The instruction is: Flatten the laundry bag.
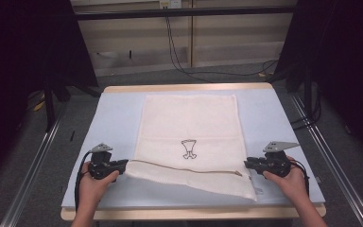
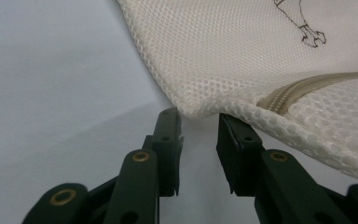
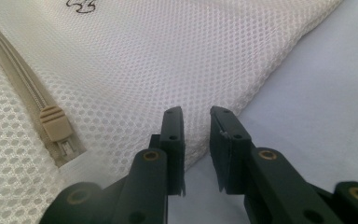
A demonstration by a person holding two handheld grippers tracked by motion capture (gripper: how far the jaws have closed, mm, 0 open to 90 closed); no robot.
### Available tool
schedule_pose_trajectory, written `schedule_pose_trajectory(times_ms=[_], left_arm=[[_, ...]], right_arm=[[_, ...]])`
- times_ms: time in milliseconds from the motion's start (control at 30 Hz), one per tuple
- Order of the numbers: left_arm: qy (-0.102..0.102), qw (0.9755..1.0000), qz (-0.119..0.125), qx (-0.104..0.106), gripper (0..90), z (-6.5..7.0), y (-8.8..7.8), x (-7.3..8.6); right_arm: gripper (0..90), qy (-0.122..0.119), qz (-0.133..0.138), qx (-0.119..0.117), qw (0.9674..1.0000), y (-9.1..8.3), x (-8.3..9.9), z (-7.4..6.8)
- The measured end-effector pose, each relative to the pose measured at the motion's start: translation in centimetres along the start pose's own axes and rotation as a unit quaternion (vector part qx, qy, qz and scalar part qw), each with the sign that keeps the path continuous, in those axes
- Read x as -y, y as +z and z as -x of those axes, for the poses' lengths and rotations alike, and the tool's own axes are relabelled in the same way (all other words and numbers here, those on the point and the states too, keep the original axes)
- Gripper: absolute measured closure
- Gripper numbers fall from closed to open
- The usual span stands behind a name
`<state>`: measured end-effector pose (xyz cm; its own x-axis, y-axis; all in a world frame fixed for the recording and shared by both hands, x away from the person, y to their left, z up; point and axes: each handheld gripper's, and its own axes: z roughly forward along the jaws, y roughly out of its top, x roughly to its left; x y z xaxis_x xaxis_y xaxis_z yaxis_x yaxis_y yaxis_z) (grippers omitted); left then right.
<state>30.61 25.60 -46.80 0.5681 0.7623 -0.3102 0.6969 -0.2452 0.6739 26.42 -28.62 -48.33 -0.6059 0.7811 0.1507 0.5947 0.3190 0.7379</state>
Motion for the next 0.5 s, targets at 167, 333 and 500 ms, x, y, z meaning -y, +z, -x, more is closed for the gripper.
schedule_pose_trajectory(times_ms=[167,333,500], left_arm=[[0.000,1.0000,0.004,-0.003,69.7,-0.30,-0.45,-0.08],[-0.004,0.9999,0.009,-0.007,70.0,-0.60,-0.82,-0.03],[-0.004,0.9999,0.011,-0.005,70.0,-0.69,-0.97,-0.09]], right_arm=[[73.6,0.003,-0.001,0.004,1.0000,0.03,-0.03,-0.06],[72.0,0.002,-0.001,0.007,1.0000,0.10,-0.04,-0.11],[67.5,0.006,-0.001,0.013,0.9999,0.04,-0.02,-0.17]])
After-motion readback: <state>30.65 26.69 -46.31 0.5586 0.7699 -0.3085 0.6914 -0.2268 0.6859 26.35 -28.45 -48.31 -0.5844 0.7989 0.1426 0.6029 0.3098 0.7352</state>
